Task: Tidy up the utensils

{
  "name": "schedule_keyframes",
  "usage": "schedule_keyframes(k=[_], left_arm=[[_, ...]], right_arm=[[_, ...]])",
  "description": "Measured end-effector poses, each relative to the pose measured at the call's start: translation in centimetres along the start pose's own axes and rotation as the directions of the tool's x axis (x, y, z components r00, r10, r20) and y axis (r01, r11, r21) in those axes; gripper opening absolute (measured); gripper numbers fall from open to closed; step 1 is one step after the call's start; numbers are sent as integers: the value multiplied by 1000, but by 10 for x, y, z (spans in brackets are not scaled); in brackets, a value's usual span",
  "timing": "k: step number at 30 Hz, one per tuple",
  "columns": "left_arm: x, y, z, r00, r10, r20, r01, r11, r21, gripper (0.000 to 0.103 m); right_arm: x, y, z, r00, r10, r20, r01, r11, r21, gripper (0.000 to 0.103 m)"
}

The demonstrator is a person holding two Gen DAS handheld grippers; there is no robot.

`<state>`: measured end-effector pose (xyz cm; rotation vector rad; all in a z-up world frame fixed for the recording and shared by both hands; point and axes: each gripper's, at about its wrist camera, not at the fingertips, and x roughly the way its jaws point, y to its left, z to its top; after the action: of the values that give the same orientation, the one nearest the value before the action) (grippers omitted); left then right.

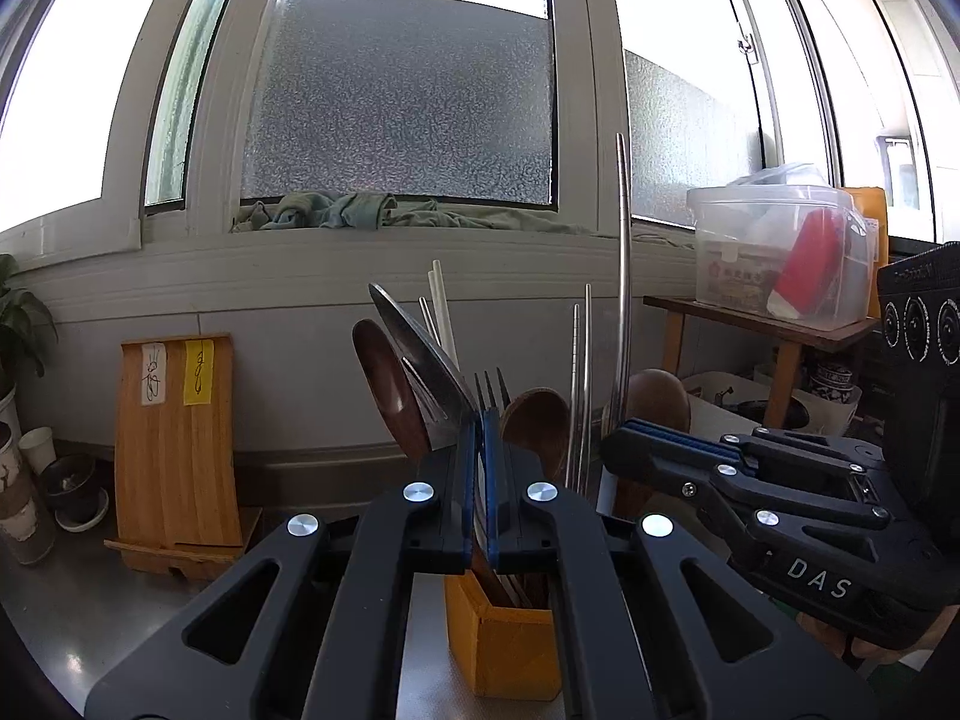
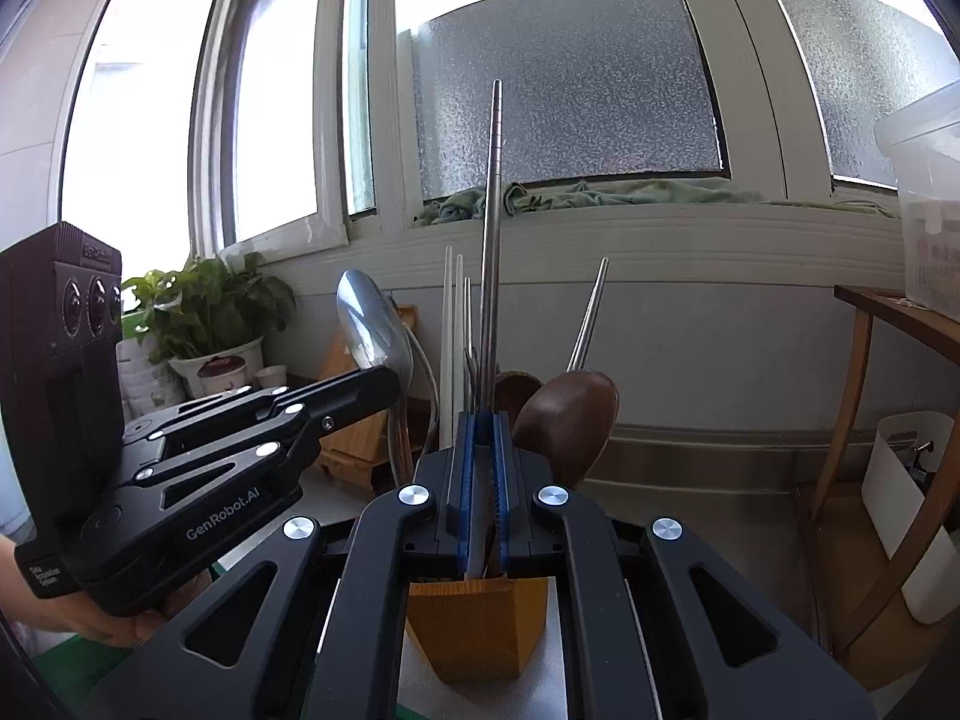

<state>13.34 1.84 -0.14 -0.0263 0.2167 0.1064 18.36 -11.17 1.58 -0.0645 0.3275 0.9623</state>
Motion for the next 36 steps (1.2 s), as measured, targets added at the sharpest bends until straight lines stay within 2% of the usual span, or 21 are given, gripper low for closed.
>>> schedule_keyframes(k=[7, 10, 13, 15, 19, 21, 22, 23, 24, 25, 26, 28, 29, 33, 36], left_arm=[[-8, 3, 2, 999, -35, -42, 35, 999, -11, 2], [-13, 3, 1, 998, -31, -51, 31, 999, -11, 6], [-21, 4, 0, 998, -18, -53, 17, 1000, -20, 17], [-30, 7, -1, 999, -2, -51, 0, 999, -32, 28], [-49, 13, 1, 998, 21, -55, -24, 999, -46, 31], [-61, 16, 2, 998, 33, -60, -37, 998, -54, 39], [-66, 17, 2, 997, 36, -63, -40, 997, -59, 42], [-73, 18, 1, 997, 38, -66, -43, 997, -65, 49], [-79, 19, 1, 997, 42, -68, -47, 996, -69, 59], [-86, 19, 1, 997, 44, -70, -49, 996, -73, 65], [-91, 19, 1, 996, 41, -73, -47, 996, -75, 76], [-104, 18, 1, 996, 28, -87, -35, 996, -82, 85], [-109, 17, 0, 995, 19, -100, -28, 996, -89, 93], [-127, 16, -2, 985, -37, -170, 13, 991, -136, 95], [-138, 11, -3, 977, -61, -204, 32, 989, -143, 95]], right_arm=[[7, -3, -10, 996, 6, -92, -3, 1000, 23, 8], [7, -1, -11, 992, 0, -123, 3, 1000, 31, 10], [1, 1, -13, 991, -16, -136, 19, 1000, 19, 10], [-6, 0, -14, 989, -23, -145, 26, 999, 23, 10], [-29, -5, -12, 989, -50, -137, 54, 998, 29, 27], [-42, -8, -10, 989, -68, -129, 73, 997, 38, 43], [-48, -9, -9, 989, -79, -126, 85, 995, 42, 58], [-56, -9, -9, 988, -89, -122, 96, 994, 48, 73], [-63, -9, -8, 988, -97, -119, 104, 993, 54, 79], [-69, -9, -7, 987, -104, -120, 111, 992, 60, 92], [-75, -8, -6, 987, -108, -121, 117, 991, 66, 99], [-86, -6, -6, 982, -115, -150, 127, 989, 73, 99], [-90, -5, -7, 978, -119, -173, 134, 988, 75, 99], [-102, 1, -11, 950, -124, -287, 149, 986, 68, 99], [-114, 10, -16, 937, -129, -326, 154, 987, 51, 99]])
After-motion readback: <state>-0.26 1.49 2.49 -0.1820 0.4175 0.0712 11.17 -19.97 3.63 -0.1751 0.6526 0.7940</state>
